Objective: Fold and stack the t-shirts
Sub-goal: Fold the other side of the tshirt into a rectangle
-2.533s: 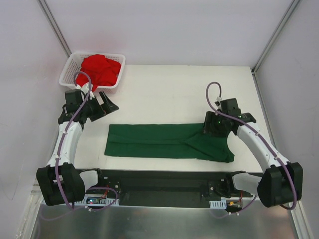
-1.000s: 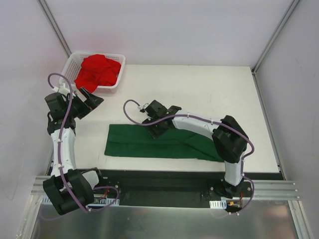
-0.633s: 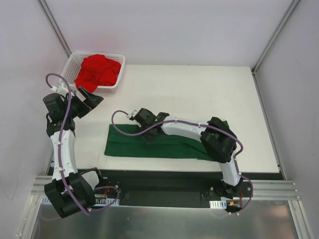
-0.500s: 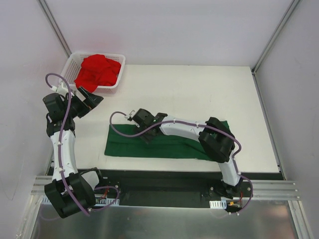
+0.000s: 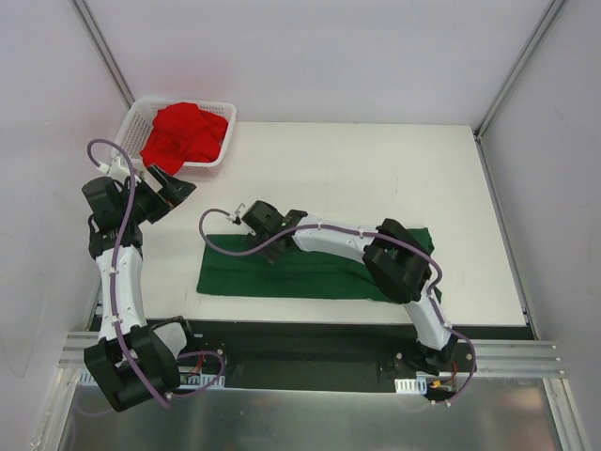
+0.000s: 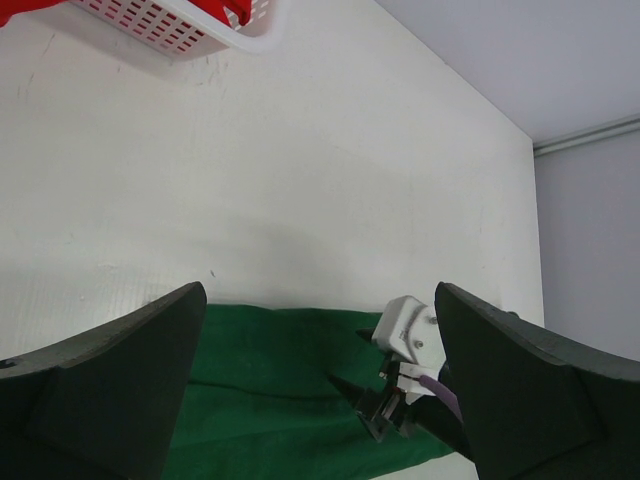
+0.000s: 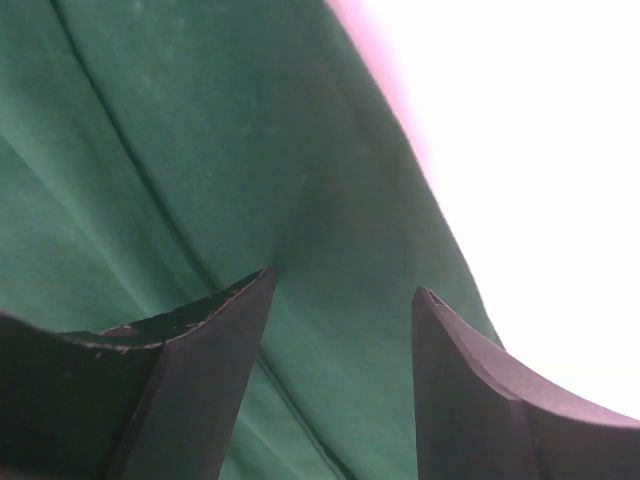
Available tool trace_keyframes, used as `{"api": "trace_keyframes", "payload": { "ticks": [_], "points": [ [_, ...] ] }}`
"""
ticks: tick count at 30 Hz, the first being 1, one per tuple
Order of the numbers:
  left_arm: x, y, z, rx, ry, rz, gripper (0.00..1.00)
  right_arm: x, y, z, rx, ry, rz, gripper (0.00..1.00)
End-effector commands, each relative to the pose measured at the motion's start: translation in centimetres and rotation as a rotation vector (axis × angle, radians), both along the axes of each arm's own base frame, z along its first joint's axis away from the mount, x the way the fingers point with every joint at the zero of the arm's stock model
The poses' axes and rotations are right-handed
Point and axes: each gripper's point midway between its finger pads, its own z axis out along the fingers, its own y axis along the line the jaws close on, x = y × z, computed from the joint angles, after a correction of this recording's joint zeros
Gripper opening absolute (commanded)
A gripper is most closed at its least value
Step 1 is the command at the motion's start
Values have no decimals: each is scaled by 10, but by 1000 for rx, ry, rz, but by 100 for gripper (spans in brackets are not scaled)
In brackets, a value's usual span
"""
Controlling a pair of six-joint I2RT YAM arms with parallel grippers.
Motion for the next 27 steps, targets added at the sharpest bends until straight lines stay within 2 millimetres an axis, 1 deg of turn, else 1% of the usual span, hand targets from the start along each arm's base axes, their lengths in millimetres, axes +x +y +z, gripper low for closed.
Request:
{"api": "trace_keyframes", "payload": {
  "ticks": [1, 6, 8, 10, 15, 16, 17, 18, 19, 23, 27],
  "points": [
    [-1, -3, 12, 15, -61, -25, 99, -4, 11, -1, 27, 30, 40, 61],
    [-1, -3, 11, 16, -60, -23, 99, -14, 11, -3, 37, 78, 59, 61],
    [-2, -3, 11, 15, -60, -25, 99, -20, 13, 0, 59, 98, 74, 61],
    [-1, -3, 11, 15, -58, -24, 99, -26, 11, -1, 64, 123, 81, 61],
    [-1, -3, 10, 13, -58, -27, 99, -38, 8, 4, 89, 167, 93, 61],
    [-1, -3, 9, 14, -57, -25, 99, -41, 5, 1, 81, 178, 93, 61],
    [-1, -4, 9, 14, -57, -27, 99, -48, 6, 0, 91, 208, 106, 61],
    [-1, -3, 9, 12, -57, -23, 99, -51, 6, 5, 102, 209, 111, 61],
    [-1, -3, 10, 13, -58, -24, 99, -54, 1, 1, 96, 222, 111, 61],
    [-2, -2, 9, 10, -55, -21, 99, -61, -3, 6, 105, 227, 118, 61],
    [-1, -3, 10, 8, -57, -22, 99, -61, -6, 11, 107, 215, 119, 61]
  ]
}}
